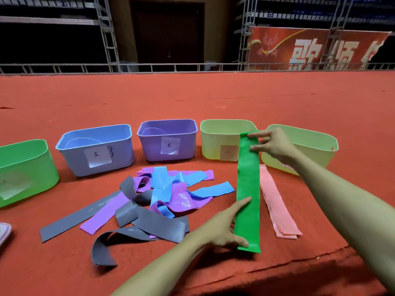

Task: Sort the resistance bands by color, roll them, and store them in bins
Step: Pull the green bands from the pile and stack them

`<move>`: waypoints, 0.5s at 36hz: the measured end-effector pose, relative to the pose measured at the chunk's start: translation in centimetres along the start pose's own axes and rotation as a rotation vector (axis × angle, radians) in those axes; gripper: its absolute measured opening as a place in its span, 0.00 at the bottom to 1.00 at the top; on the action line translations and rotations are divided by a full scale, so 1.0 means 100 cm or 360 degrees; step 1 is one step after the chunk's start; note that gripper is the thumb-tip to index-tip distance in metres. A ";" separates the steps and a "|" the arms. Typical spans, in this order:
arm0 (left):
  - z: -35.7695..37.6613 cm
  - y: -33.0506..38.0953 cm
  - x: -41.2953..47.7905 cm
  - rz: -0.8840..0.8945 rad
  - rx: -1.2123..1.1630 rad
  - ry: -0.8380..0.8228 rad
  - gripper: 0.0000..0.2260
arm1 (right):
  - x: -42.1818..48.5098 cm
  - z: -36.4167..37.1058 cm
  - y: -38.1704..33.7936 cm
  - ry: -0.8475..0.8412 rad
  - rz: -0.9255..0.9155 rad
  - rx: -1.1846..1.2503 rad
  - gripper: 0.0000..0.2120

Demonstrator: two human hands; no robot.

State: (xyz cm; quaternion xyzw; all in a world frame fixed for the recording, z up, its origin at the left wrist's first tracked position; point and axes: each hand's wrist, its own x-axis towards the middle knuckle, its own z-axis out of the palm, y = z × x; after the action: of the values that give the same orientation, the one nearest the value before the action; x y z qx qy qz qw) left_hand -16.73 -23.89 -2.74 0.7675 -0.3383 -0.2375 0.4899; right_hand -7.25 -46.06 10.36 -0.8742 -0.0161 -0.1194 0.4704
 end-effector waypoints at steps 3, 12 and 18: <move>0.005 -0.002 0.016 -0.0073 -0.0128 -0.0003 0.46 | 0.017 0.002 0.024 0.0034 0.0076 -0.0152 0.21; 0.011 -0.013 0.057 -0.0242 -0.0213 0.0013 0.47 | 0.051 0.029 0.080 0.0016 0.0177 -0.0448 0.20; 0.012 -0.029 0.075 -0.0404 -0.0059 -0.0044 0.50 | 0.062 0.051 0.118 -0.0127 0.0242 -0.0613 0.22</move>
State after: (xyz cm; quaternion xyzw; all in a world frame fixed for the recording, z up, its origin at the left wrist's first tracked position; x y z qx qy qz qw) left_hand -11.77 -29.42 -6.10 0.7917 -0.2406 -0.3143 0.4653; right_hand 1.44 -48.99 -0.60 -0.9507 0.0543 -0.0499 0.3011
